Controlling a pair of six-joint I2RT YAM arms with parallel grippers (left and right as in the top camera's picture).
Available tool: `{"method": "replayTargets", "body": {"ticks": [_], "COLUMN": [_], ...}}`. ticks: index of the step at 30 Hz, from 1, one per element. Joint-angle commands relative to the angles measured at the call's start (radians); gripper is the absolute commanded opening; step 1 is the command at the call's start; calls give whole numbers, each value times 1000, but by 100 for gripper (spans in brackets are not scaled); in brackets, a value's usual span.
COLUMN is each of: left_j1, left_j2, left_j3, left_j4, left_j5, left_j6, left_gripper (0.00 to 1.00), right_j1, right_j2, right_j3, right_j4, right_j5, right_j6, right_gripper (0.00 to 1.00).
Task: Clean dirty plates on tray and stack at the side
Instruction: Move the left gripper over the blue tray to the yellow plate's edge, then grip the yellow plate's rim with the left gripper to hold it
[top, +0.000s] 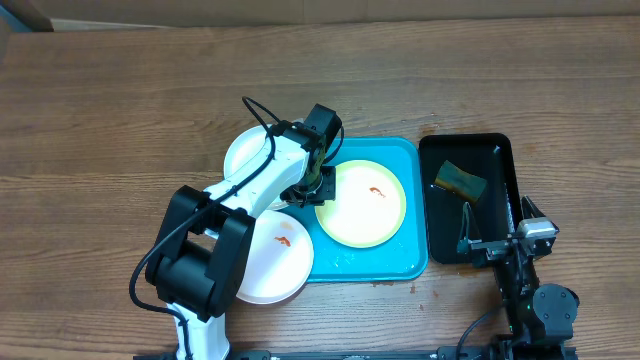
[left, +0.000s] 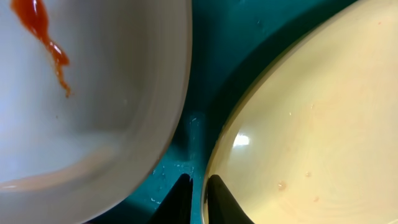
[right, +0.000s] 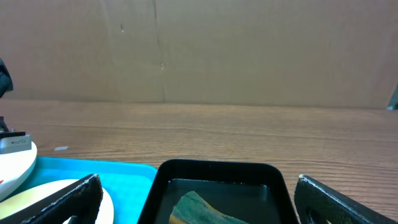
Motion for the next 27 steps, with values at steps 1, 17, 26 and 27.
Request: {"method": "replayTargets", "body": {"ticks": [1,17,26,27], "left_j1": [-17,-37,-38,-38], "left_j2": [10,10,10,10], "left_j3": [-6,-6,-6,-6], "left_j4": [-20,-14,-69,-71], "left_j5": [15,-178,-32,-14], "left_j6": [15,46,45,45], "left_gripper": [11,10,18,14], "right_j1": [7,7,7,7], "right_j2": [-10,-10,-10,-10], "right_j3": [-10,-10,-10,-10], "right_j4": [5,5,5,5], "right_j5": [8,8,8,8], "right_j6": [-2,-2,-2,-2], "right_gripper": [100,100,100,100]}}
